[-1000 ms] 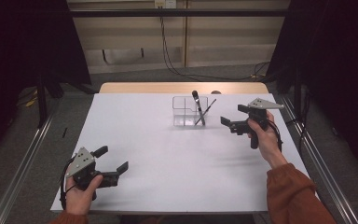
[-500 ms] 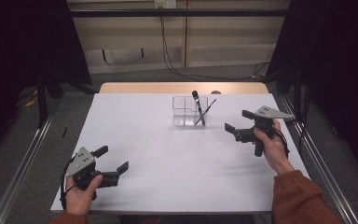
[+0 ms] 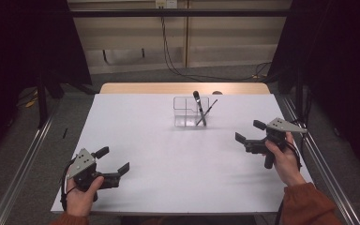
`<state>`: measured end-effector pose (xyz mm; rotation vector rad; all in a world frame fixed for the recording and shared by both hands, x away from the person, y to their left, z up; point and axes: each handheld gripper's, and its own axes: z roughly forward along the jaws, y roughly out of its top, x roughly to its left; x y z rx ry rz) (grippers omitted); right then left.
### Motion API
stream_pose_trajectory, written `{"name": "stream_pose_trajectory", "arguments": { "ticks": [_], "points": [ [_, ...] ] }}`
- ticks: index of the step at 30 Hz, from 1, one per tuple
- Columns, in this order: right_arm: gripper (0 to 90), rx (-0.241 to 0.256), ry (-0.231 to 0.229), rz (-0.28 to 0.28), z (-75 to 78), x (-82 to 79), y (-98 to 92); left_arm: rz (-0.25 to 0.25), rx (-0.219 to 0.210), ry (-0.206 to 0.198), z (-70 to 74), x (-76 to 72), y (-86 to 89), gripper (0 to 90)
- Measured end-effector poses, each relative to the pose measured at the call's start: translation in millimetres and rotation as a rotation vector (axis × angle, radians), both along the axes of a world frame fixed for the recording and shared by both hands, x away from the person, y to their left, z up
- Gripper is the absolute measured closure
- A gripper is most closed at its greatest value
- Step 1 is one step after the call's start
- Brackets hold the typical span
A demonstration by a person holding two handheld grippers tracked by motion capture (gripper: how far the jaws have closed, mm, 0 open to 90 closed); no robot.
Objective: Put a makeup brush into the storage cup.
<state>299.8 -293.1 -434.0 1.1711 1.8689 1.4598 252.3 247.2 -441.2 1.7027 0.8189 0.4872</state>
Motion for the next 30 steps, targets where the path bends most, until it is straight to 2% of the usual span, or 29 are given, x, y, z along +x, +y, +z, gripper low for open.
{"name": "stream_pose_trajectory", "arguments": {
  "ticks": [1, 6, 8, 15, 18, 22, 28, 30],
  "points": [
    [2.0, 0.002, -0.003, -0.001, 0.0, -2.5, -0.8, -0.001, -0.022, 0.003, -0.2, -0.3, 0.0, 3.2],
    [2.1, 0.001, -0.017, -0.003, -2.2, -15.0, -2.8, 0.002, -0.033, -0.014, -0.3, -1.3, 1.1, 3.1],
    [2.0, 0.024, -0.013, 0.011, -3.4, -20.2, -3.6, 0.010, -0.033, -0.010, -0.6, -2.9, 1.3, 3.1],
    [2.0, 0.005, -0.024, -0.013, -8.6, -37.3, -9.6, 0.020, -0.027, -0.007, -0.8, -5.8, 2.6, 3.1],
    [1.8, -0.001, -0.019, -0.009, -12.5, -45.5, -9.9, 0.034, -0.047, -0.005, -0.4, -6.6, 1.9, 3.1],
    [1.8, 0.000, -0.015, -0.017, -16.0, -54.8, -12.4, 0.023, -0.047, -0.009, 0.6, -9.0, 0.6, 3.1],
    [1.5, -0.022, -0.036, -0.040, -19.0, -66.7, -16.9, 0.021, -0.026, -0.016, 0.5, -11.1, 0.5, 3.1],
    [1.4, -0.012, -0.034, -0.045, -20.1, -70.0, -18.3, 0.022, -0.022, -0.019, 0.8, -11.5, 0.5, 3.1]
  ]
}}
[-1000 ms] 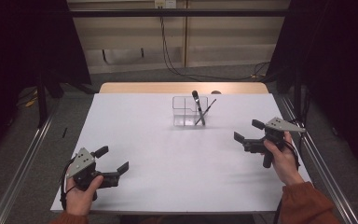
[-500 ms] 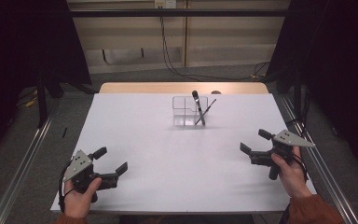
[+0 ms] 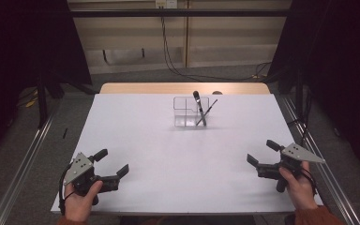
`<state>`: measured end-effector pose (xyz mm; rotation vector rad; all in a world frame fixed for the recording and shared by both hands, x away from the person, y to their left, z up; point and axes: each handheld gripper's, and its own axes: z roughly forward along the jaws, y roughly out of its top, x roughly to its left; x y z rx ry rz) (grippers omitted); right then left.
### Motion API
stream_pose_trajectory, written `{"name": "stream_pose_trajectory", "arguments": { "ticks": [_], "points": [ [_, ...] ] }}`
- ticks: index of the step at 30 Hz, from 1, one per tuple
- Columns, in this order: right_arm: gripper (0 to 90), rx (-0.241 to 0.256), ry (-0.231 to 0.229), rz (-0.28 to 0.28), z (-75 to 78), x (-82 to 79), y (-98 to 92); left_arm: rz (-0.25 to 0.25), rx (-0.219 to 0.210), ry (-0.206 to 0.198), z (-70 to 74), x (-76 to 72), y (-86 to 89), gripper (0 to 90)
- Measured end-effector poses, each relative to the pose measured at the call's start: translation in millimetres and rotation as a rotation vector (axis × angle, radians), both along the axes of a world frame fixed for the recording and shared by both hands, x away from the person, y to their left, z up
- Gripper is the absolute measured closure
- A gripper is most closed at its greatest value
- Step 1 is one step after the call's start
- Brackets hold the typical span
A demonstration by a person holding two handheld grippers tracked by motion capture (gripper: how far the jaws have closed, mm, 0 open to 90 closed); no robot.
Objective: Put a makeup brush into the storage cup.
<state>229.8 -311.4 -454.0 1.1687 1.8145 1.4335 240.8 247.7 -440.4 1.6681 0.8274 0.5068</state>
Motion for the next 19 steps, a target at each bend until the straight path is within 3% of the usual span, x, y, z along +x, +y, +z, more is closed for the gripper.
{"name": "stream_pose_trajectory", "arguments": {
  "ticks": [8, 19],
  "points": [
    [0.7, -0.010, -0.010, 0.010, -1.9, -11.4, -0.9, 0.000, 0.000, -0.002, 0.3, 0.2, -0.5, 3.1],
    [0.8, -0.018, 0.008, 0.027, -5.8, -8.9, -0.4, 0.005, 0.005, 0.006, -0.3, 1.9, -0.1, 3.2]
  ]
}}
